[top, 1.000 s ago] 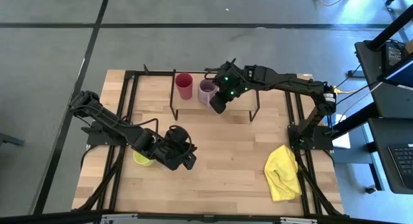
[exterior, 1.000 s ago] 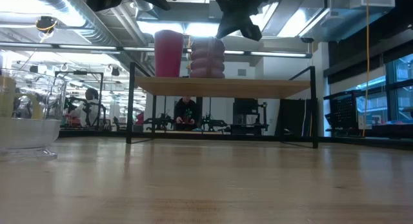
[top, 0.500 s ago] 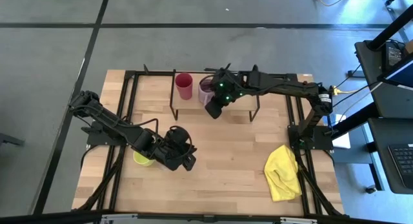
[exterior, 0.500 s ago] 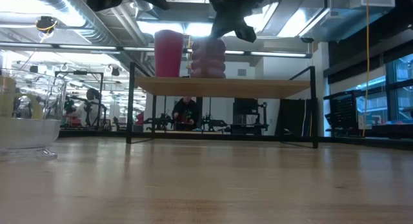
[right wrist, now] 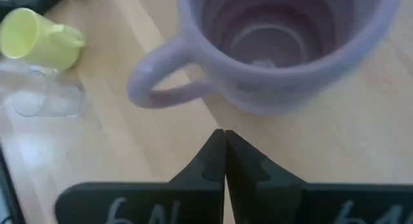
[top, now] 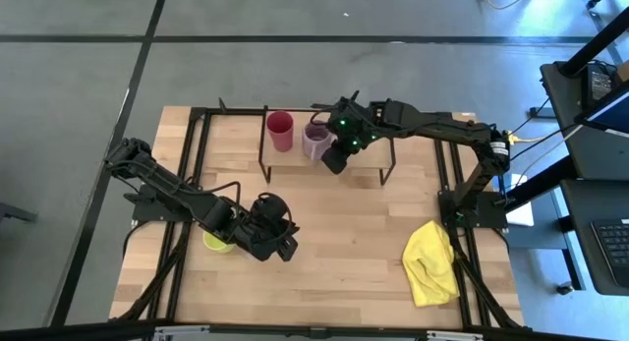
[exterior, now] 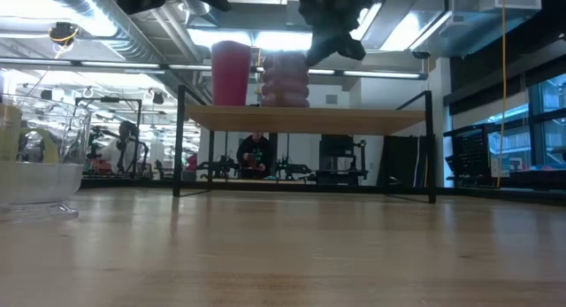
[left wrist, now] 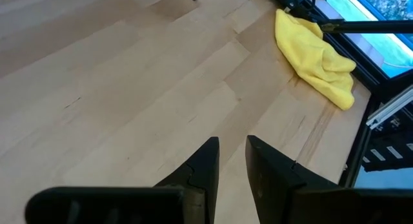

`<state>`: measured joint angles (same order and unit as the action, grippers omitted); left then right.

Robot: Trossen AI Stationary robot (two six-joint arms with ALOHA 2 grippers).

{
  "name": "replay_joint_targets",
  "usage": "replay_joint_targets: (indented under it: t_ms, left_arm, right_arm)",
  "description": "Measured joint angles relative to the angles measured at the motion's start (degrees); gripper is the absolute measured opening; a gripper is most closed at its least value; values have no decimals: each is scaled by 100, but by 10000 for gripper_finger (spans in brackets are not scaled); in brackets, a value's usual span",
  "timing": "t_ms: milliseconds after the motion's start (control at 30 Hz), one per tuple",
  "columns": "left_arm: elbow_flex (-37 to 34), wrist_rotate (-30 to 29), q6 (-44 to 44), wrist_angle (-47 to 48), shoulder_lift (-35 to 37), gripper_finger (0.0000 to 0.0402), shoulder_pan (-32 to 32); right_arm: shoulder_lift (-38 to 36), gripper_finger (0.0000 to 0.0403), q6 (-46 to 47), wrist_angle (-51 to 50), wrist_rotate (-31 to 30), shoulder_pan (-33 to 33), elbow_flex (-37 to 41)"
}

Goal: Stack small to large cups/mugs on shelf
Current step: Put the violet mug on the shelf

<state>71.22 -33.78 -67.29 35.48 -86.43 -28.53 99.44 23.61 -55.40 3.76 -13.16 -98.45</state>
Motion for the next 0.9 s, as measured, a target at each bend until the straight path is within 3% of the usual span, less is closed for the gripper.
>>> replay_joint_targets:
  t_ms: [300, 900]
  left_arm:
    - [0, -2, 24, 2, 0, 71, 0]
    - [0, -7, 6, 2, 0, 71, 0]
  right_arm:
    - [-28, 6, -141, 208, -320, -135, 0]
    - [-26, 6, -271, 466, -408, -267, 0]
